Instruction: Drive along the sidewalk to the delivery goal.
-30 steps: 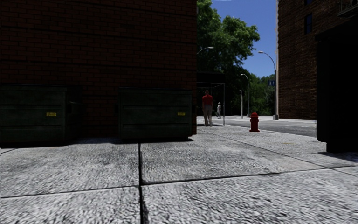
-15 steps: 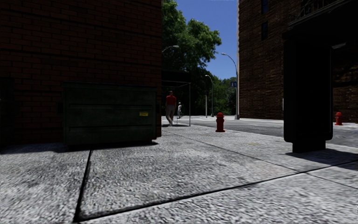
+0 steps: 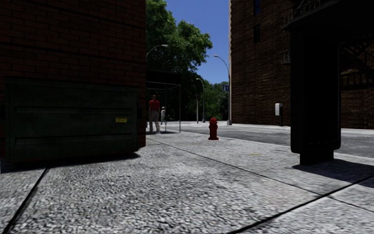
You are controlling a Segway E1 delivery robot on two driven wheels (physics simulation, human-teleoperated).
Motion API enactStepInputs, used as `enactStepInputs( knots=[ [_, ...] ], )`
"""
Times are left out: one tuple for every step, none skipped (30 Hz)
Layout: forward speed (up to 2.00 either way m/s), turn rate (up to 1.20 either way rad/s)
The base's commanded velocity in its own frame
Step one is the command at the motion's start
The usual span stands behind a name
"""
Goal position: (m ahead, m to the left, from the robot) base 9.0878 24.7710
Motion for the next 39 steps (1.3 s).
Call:
enactStepInputs(
  knots=[
    [1.51, 0.0],
    [1.54, 0.0],
    [1.56, 0.0],
    [1.6, 0.0],
    [1.62, 0.0],
    [1.62, 0.0],
    [1.62, 0.0],
    [1.62, 0.0],
    [1.62, 0.0],
    [1.62, 0.0],
    [1.62, 0.0],
    [1.62, 0.0],
    [1.64, 0.0],
    [1.64, 0.0],
    [1.66, 0.0],
    [1.7, 0.0],
    [1.74, 0.0],
    [1.81, 0.0],
    [1.81, 0.0],
    [1.9, 0.0],
    [2.0, 0.0],
    [2.0, 0.0],
    [2.0, 0.0],
    [2.0, 0.0],
    [2.0, 0.0],
    [2.0, 0.0],
    [2.0, 0.0],
    [2.0, 0.0],
    [2.0, 0.0],
    [2.0, 0.0],
    [2.0, 0.0],
    [2.0, 0.0],
    [2.0, 0.0],
    [2.0, 0.0],
    [2.0, 0.0],
    [2.0, 0.0],
    [2.0, 0.0],
    [2.0, 0.0],
    [2.0, 0.0]
  ],
)
